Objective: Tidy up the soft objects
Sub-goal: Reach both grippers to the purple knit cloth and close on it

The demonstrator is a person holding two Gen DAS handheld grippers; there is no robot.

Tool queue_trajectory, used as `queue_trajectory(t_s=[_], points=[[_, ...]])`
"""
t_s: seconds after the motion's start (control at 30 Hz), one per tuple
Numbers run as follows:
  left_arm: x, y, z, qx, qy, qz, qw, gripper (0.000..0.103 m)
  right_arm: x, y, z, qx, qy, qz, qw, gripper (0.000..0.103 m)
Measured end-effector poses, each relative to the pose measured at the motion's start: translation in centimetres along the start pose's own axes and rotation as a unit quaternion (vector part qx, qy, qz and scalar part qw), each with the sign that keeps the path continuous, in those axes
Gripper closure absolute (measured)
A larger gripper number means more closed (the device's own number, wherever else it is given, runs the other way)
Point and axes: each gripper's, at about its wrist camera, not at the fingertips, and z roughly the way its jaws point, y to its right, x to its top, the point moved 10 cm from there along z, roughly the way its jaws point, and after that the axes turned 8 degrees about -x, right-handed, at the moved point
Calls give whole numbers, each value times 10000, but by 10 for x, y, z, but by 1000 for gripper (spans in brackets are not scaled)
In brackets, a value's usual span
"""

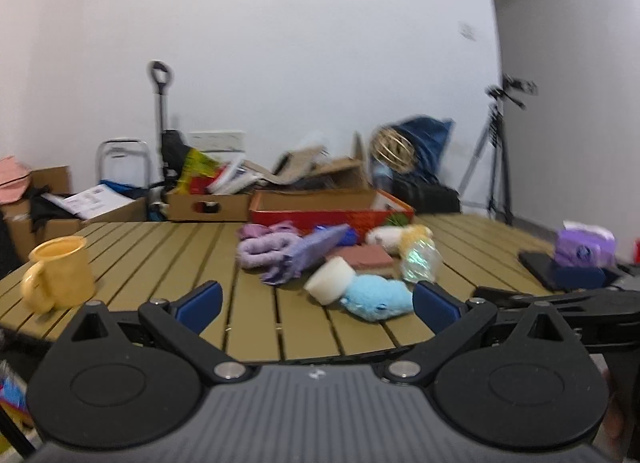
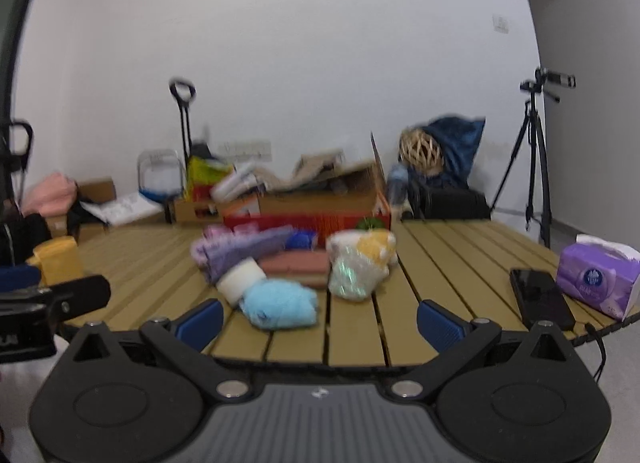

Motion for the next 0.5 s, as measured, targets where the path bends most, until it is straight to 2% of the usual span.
queue_trajectory(t_s=[0.1,0.17,0.3,0.37,0.43,0.5], points=[[11,-5,30,76,-185,160,9997,0,4,-2,16,137,-96,38,9999,0],[18,-15,54,67,-376,-78,9992,0,11,2,32,108,-161,106,9998,0],[32,-34,96,14,-378,-528,9979,0,28,6,67,341,-218,252,9989,0],[35,-50,120,77,-590,-851,9946,0,39,5,91,442,-275,264,9983,4],[31,-70,145,67,-1003,-1357,9856,0,54,-1,117,637,-355,333,9968,7],[22,-90,171,-141,-1414,-2027,9689,2,67,-10,145,813,-466,411,9948,8]])
